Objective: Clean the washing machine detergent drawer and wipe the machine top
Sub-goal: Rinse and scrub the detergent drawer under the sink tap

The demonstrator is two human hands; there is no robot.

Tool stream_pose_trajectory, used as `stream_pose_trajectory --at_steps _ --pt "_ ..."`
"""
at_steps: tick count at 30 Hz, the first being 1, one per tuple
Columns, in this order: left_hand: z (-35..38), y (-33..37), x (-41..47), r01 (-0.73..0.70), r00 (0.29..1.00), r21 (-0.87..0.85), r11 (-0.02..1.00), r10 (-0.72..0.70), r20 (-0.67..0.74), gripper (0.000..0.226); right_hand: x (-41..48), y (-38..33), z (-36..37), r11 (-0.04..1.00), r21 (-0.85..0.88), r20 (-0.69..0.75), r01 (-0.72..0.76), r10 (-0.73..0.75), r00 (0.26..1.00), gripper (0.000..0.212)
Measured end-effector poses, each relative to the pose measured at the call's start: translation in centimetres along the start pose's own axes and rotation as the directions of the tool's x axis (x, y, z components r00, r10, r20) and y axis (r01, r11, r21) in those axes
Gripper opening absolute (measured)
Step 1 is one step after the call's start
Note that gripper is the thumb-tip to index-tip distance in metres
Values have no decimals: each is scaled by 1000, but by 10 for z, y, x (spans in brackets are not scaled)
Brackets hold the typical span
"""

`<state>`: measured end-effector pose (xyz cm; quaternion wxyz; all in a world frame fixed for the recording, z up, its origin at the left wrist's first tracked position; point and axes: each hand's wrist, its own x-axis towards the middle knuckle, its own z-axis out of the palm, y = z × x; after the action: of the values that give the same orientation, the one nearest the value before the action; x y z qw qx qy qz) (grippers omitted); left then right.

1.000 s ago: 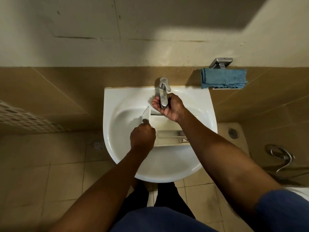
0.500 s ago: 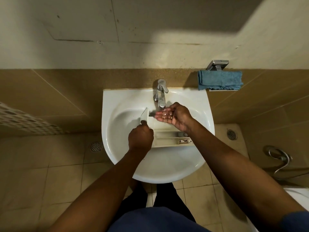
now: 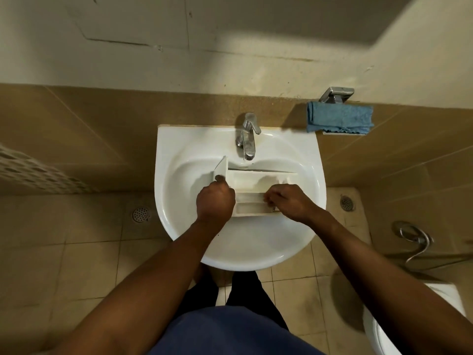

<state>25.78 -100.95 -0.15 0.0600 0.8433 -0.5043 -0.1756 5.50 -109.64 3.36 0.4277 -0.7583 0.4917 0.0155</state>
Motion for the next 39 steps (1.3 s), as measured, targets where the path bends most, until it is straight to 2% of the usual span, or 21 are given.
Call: stream_pose_trajectory --at_steps 2,4,5,8,10,12,16,19,21,23,25,28,29,31,33,35,37,39 --pt "-1 0 -1 -7 1000 13 1000 7 7 37 -5 5 0 975 -204 -93 87 -107 990 21" --pt "-2 0 -1 -12 1000 19 1000 12 11 36 -5 5 2 954 -285 -168 93 -146 975 12" --pt "-2 0 -1 -13 1000 19 1000 12 10 36 -3 3 5 939 -332 -159 86 -146 976 11" --pt "-5 2 -1 -7 1000 -7 1000 7 15 33 8 0 26 844 -520 -20 131 -165 986 23" --pt "-4 1 -2 -22 1000 0 1000 22 -1 31 14 -2 37 798 -576 6 179 -215 977 18" --pt "-4 1 -1 -25 1000 9 1000 25 -3 31 18 0 37 795 -580 -4 178 -221 975 5" --pt "-3 1 -1 -18 1000 7 1000 18 4 34 20 17 24 857 -504 -13 112 -137 990 28" --pt "-2 0 -1 -7 1000 15 1000 7 13 34 26 11 24 857 -503 54 113 -99 994 23" --pt "-1 -1 0 -15 1000 14 1000 14 15 33 29 6 17 892 -440 75 104 -79 994 14" --pt "0 -2 0 -13 1000 21 1000 13 19 30 31 3 3 967 -250 92 58 -36 995 10" --pt "1 -1 2 -10 1000 32 999 9 25 29 33 -10 -11 992 108 61 -58 51 997 9" --pt "5 -3 3 -21 1000 44 999 20 21 32 57 -45 -13 811 580 -97 -78 164 982 9" --pt "5 -4 3 -29 999 39 999 28 20 34 70 -55 -9 725 684 -98 -86 208 973 8" --pt "6 -7 4 -50 999 24 998 50 0 39 92 -69 1 530 833 10 -157 269 963 18" --pt "5 -8 3 -77 996 -5 997 77 -36 53 102 -72 9 277 934 155 -225 253 955 33" --pt "4 -11 2 -96 992 -38 995 92 -85 65 102 -70 13 76 966 223 -247 233 947 37" --pt "4 -16 2 -91 992 -86 992 82 -98 58 104 -65 16 -49 971 238 -233 222 946 34" --pt "4 -19 2 -88 992 -95 992 78 -103 59 108 -60 15 -101 974 224 -205 235 946 23"
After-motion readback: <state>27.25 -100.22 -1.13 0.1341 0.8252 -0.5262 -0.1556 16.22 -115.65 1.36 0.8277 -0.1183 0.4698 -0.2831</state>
